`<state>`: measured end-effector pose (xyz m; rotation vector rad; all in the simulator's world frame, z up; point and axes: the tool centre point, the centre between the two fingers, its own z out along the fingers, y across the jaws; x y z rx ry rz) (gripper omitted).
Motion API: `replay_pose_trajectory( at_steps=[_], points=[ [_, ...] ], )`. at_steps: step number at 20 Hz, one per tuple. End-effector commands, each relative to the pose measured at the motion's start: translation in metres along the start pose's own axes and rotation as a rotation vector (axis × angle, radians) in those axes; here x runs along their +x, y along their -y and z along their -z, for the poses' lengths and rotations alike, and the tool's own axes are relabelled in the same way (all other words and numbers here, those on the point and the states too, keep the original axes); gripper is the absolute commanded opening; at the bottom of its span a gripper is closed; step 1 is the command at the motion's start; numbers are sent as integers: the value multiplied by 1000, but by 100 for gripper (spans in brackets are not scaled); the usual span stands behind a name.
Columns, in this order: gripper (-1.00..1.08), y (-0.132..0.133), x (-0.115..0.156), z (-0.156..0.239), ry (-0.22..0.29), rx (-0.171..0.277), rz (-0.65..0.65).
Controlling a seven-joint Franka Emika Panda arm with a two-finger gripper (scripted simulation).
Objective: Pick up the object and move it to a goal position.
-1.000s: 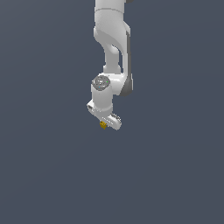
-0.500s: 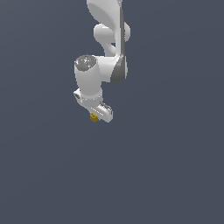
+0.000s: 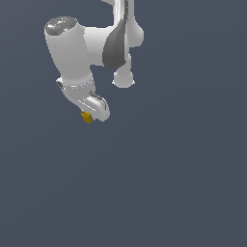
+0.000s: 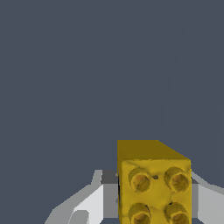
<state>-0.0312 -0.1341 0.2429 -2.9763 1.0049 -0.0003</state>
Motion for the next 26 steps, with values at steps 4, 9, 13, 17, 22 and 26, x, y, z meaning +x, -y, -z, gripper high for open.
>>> replay_pose_trajectory(
  at_steps=[4, 9, 13, 17, 22, 26],
  points=[
    [-100, -17, 22, 55, 0, -1, 0],
    [-100, -30, 41, 100, 0, -1, 1],
    [-100, -38, 54, 130, 0, -1, 2],
    [-100, -45, 66, 156, 0, -1, 2],
    [-100, -52, 78, 182, 0, -1, 2],
    [-100, -56, 85, 196, 0, -1, 3]
  ],
)
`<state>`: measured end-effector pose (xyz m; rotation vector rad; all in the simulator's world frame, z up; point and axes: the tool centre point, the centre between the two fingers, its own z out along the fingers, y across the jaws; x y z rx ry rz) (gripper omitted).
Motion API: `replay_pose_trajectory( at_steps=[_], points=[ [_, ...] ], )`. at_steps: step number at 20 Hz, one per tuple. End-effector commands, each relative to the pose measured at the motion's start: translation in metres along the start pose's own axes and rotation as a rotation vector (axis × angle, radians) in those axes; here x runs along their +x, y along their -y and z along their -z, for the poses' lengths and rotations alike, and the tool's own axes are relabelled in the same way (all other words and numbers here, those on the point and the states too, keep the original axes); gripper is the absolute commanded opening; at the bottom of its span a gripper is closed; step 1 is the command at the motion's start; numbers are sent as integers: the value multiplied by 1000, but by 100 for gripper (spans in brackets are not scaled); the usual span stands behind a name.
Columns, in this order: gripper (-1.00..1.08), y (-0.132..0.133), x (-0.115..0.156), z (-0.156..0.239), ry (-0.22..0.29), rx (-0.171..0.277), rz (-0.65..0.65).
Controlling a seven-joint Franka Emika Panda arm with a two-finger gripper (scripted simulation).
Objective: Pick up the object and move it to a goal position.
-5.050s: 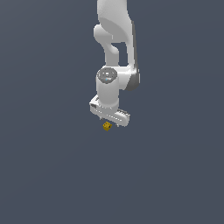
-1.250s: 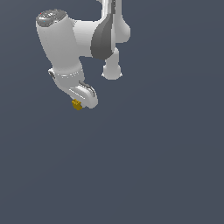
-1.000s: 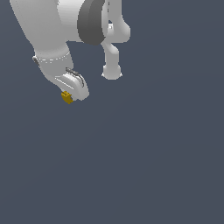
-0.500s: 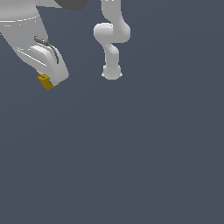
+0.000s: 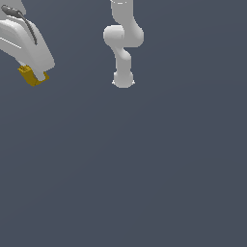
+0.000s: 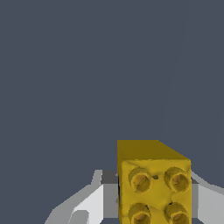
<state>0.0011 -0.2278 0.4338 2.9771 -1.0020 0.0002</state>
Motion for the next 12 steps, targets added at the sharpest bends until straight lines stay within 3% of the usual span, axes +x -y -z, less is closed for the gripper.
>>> replay_pose_trajectory(
  at_steps=[1, 12],
  points=[
    [-100, -2, 4, 8, 0, 0, 1],
    [-100, -5, 10, 21, 0, 0, 1]
  ],
)
